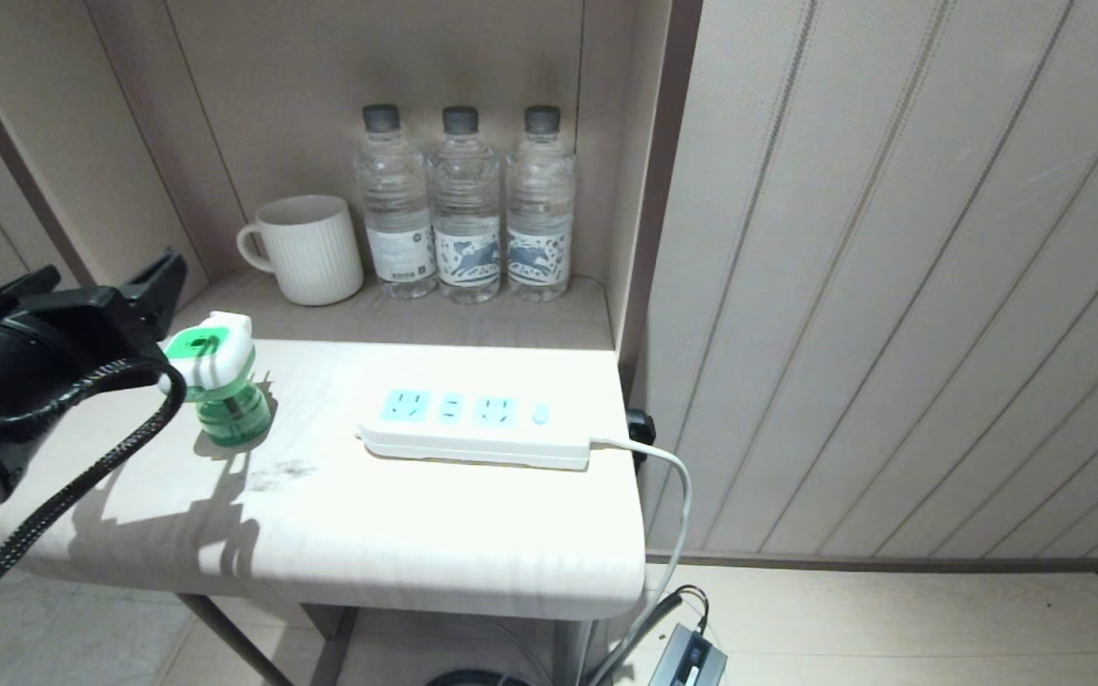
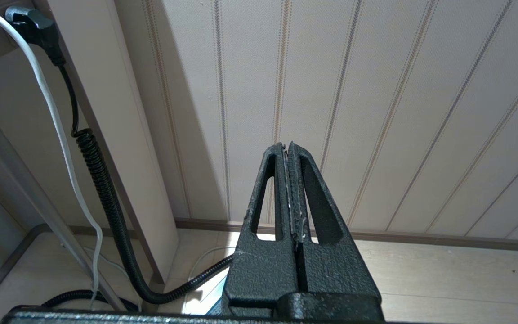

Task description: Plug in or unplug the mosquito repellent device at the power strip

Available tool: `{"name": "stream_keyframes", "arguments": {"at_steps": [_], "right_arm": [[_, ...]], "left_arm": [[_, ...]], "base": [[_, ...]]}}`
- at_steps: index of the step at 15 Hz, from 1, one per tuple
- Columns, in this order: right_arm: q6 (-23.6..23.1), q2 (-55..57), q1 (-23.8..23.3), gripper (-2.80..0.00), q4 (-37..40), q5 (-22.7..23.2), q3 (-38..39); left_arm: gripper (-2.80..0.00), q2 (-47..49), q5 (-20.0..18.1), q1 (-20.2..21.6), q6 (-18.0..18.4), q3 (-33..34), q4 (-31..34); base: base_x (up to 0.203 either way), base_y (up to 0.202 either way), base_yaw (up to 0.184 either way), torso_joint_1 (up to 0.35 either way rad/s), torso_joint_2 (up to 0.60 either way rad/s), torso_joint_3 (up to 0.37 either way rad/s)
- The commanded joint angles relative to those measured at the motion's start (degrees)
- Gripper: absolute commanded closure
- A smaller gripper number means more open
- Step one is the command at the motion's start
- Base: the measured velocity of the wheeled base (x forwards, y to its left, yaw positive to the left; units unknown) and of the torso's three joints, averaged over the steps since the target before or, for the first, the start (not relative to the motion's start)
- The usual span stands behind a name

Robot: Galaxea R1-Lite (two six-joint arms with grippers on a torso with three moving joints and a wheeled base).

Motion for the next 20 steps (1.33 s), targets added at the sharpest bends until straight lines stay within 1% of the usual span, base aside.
{"name": "stream_keyframes", "arguments": {"at_steps": [1,2,4,6,7,8,9,11,12,13,14,16,18,19,20], "right_arm": [[0.0,0.1,0.0,0.0,-0.1,0.0,0.0],[0.0,0.1,0.0,0.0,-0.1,0.0,0.0],[-0.1,0.1,0.0,0.0,-0.1,0.0,0.0],[-0.1,0.1,0.0,0.0,-0.1,0.0,0.0],[-0.1,0.1,0.0,0.0,-0.1,0.0,0.0],[-0.1,0.1,0.0,0.0,-0.1,0.0,0.0],[-0.1,0.1,0.0,0.0,-0.1,0.0,0.0],[-0.1,0.1,0.0,0.0,-0.1,0.0,0.0],[-0.1,0.1,0.0,0.0,-0.1,0.0,0.0],[-0.1,0.1,0.0,0.0,-0.1,0.0,0.0],[-0.1,0.1,0.0,0.0,-0.1,0.0,0.0],[0.0,0.1,0.0,0.0,-0.2,0.3,0.0],[0.0,0.1,0.0,0.0,-0.1,0.3,0.0],[0.0,0.1,0.0,0.0,-0.1,0.3,0.0],[0.0,0.1,0.0,0.0,-0.1,0.3,0.0]], "left_arm": [[0.0,-4.8,0.4,0.0,0.7,-1.1,1.1],[0.0,-6.8,0.6,0.0,1.0,-1.9,3.0],[0.0,-11.5,3.4,0.0,1.1,-4.5,10.4],[0.0,-16.7,7.7,0.5,1.1,-6.5,19.5],[0.0,-20.1,10.4,1.7,1.0,-6.9,24.2],[0.0,-23.5,12.7,4.2,1.0,-7.1,28.5],[0.0,-26.9,14.0,8.1,1.0,-7.2,32.0],[0.0,-34.2,15.1,17.3,1.0,-7.2,39.4],[0.0,-38.1,15.0,20.3,1.0,-6.8,42.4],[0.0,-42.2,14.0,22.1,0.9,-5.4,45.4],[0.0,-45.9,12.4,23.1,0.8,-2.3,47.4],[0.0,-51.4,9.4,24.8,0.6,5.7,49.4],[0.0,-53.6,7.5,31.2,-0.5,9.5,50.2],[0.0,-55.3,5.5,33.4,-0.9,12.3,50.5],[0.0,-56.1,4.4,34.2,-1.4,15.2,50.4]], "base": [[0.0,0.0,0.0,0.0,0.0,0.0],[0.0,0.0,0.0,0.0,0.0,0.0],[0.0,0.0,0.0,0.0,0.0,0.0],[0.0,0.0,0.0,0.0,0.0,0.0],[0.0,0.0,0.0,0.0,0.0,0.0],[0.0,0.0,0.0,0.0,0.0,0.0],[0.0,0.0,0.0,0.0,0.0,0.0],[0.0,0.0,0.0,0.0,0.0,0.0],[0.0,0.0,0.0,0.0,0.0,0.0],[0.0,0.0,0.0,0.0,0.0,0.0],[0.0,0.0,0.0,0.0,0.0,0.0],[0.0,0.0,0.0,0.0,0.0,0.0],[0.0,0.0,0.0,0.0,0.0,0.0],[0.0,0.0,0.0,0.0,0.0,0.0],[0.0,0.0,0.0,0.0,0.0,0.0]]}}
